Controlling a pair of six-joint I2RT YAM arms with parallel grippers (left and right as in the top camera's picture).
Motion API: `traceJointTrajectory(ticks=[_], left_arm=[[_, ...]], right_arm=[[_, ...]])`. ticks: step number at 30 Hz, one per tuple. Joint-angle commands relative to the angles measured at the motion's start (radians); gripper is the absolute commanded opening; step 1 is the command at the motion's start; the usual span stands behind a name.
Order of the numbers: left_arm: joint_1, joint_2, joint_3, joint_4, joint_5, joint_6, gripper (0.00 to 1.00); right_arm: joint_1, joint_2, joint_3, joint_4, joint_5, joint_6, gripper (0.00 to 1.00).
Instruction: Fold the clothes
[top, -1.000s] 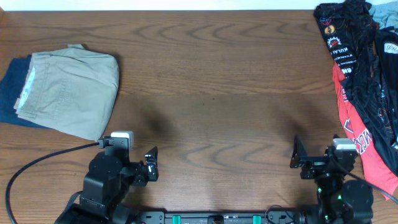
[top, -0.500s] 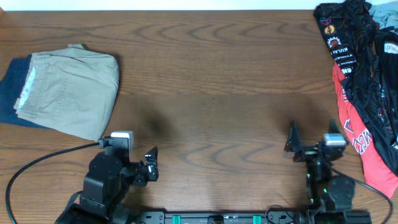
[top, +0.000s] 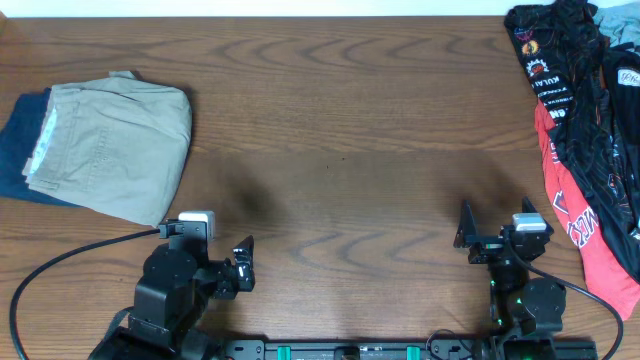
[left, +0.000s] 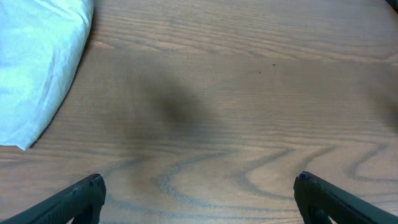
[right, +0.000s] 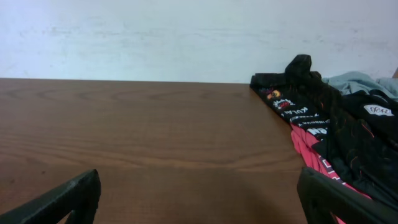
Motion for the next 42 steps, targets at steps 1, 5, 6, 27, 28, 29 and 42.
traceJointTrajectory(ticks=[1,5,6,27,28,29,42], left_arm=[[-0.004,-0.004,-0.002,0.002,-0.012,-0.006,0.98],[-0.004,-0.004,-0.002,0.001,-0.012,-0.006,0.98],[-0.004,-0.004,-0.002,0.001,-0.012,-0.006,0.98],[-0.004,-0.004,-0.002,0.002,-0.012,-0.006,0.98],[-0.004,-0.005,-0.002,0.001,-0.012,-0.006,0.98],[-0.004,-0.006,-0.002,0.002,-0.012,-0.006,0.98],[0.185,-0.130,-0.088,-0.010,-0.013,-0.001,0.98]], right_arm=[[0.000,-0.008,-0.002,-0.005,-0.003,-0.015,0.99],[-0.001,-0.008,-0.002,-0.005,-0.003,-0.015,0.99],[-0.001,-0.008,-0.002,-0.005,-0.003,-0.015,0.99],[-0.001,-0.008,-0.002,-0.005,-0.003,-0.015,0.99],[-0.001,-0.008,-0.002,-0.005,-0.003,-0.015,0.99],[-0.001,-0.008,-0.002,-0.005,-0.003,-0.015,0.99],[-0.001,-0.008,-0.002,-0.005,-0.003,-0.015,0.99]])
